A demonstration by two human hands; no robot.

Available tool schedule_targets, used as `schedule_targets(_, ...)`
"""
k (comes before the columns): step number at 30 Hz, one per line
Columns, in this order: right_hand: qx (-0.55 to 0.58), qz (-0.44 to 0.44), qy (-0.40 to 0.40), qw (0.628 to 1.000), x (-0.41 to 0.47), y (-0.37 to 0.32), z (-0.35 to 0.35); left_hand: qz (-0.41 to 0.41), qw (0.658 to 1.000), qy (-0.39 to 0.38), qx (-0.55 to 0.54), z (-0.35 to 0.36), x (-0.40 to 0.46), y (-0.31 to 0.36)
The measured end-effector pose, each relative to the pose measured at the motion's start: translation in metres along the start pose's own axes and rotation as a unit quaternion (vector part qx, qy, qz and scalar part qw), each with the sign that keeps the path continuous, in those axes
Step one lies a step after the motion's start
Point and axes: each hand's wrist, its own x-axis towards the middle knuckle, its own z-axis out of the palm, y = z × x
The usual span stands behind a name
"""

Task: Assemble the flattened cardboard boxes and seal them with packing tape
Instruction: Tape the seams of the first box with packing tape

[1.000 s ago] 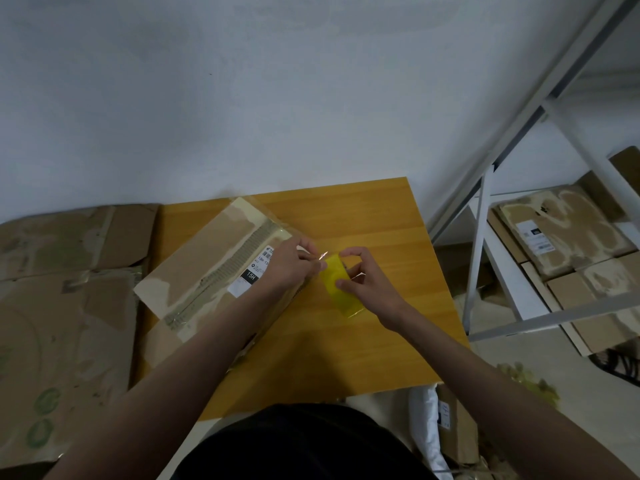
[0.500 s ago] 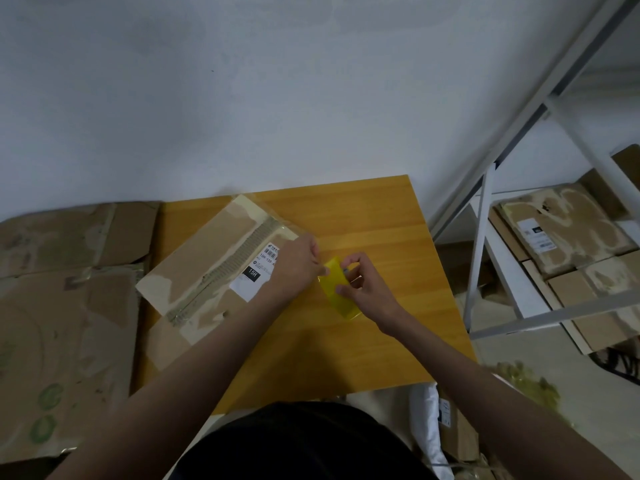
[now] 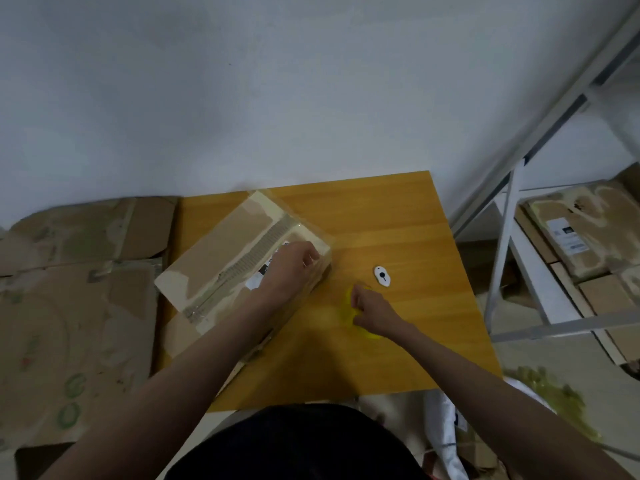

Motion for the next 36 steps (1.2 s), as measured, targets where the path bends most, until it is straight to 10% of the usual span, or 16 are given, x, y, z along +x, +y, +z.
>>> schedule_targets(10,-0.150,0.006,-0.041,0.988,0.033,0.002,0.032,-0.025,1.000,-0.005,-0.011,-0.020,0.029,-0.038)
schedule_targets(21,0.235,-0.013,0.253,0.939,0.053,-0.078,-0.029,0.198,0.958,-0.054,0.198,0.001,0.053,-0.070)
schedule_targets(36,0.495,0.214,0.233,0.809,0.082,-0.095,-0.034,0.008,0.986,-0.041,0.159,-0.055,0.148,-0.136)
